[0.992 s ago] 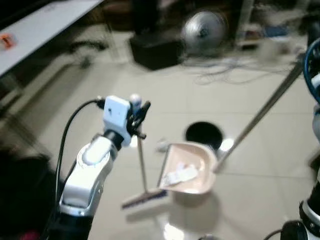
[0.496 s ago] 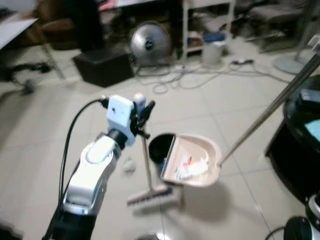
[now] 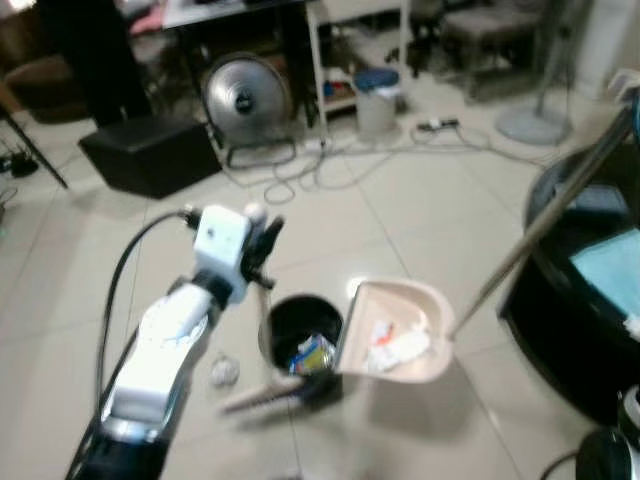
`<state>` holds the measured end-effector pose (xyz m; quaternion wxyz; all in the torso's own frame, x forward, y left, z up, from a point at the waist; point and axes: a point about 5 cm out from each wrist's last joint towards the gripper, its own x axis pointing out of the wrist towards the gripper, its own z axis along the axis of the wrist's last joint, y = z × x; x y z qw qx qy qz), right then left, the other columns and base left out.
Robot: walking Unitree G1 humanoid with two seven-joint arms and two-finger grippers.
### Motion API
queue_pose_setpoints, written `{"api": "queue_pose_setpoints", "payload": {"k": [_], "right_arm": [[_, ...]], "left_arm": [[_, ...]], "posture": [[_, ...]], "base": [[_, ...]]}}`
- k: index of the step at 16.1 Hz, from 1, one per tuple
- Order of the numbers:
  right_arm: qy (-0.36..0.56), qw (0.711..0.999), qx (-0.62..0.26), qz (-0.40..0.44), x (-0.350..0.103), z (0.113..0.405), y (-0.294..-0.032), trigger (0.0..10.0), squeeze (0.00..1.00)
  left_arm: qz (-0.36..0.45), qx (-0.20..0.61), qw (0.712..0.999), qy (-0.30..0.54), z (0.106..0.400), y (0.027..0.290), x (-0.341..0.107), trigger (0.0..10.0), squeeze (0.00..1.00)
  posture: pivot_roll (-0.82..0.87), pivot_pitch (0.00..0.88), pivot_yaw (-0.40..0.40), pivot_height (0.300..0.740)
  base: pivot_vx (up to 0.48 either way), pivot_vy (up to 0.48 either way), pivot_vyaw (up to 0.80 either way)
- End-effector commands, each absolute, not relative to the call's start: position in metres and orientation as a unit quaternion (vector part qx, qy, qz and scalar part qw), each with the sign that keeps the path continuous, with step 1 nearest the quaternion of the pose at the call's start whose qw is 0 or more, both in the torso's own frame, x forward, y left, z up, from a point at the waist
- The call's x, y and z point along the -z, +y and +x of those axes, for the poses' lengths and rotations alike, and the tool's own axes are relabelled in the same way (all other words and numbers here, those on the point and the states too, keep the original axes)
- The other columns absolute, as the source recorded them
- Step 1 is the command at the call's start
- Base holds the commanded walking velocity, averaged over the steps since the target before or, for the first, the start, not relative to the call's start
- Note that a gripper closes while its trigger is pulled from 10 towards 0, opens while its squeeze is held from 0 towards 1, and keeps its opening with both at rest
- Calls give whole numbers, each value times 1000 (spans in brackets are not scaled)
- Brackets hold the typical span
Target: Sweep floor
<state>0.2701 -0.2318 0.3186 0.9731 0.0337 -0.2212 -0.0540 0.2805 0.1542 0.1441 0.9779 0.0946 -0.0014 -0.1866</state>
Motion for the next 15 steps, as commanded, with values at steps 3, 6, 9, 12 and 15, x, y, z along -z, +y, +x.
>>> {"api": "queue_pose_setpoints", "payload": {"k": [3,6,9,12,15], "right_arm": [[-234,971,18,37,-326,271,-219,10000,0],[-239,970,20,47,-326,271,-220,10000,0],[-243,968,24,62,-325,272,-223,10000,0],[-244,968,23,60,-325,273,-223,10000,0],[-248,968,15,45,-322,276,-219,10000,0]], "left_arm": [[133,157,979,6,278,176,-143,10000,0],[143,173,974,19,273,178,-139,10000,0],[144,167,975,23,274,180,-136,10000,0],[140,148,979,19,280,179,-139,10000,0],[117,146,982,5,284,169,-145,10000,0]], "posture": [[-67,0,95,740],[-63,0,95,740],[-59,0,97,740],[-57,2,99,740],[-52,4,98,740]], "base": [[434,0,777],[421,0,533],[315,0,0],[0,0,0],[0,0,0]]}}
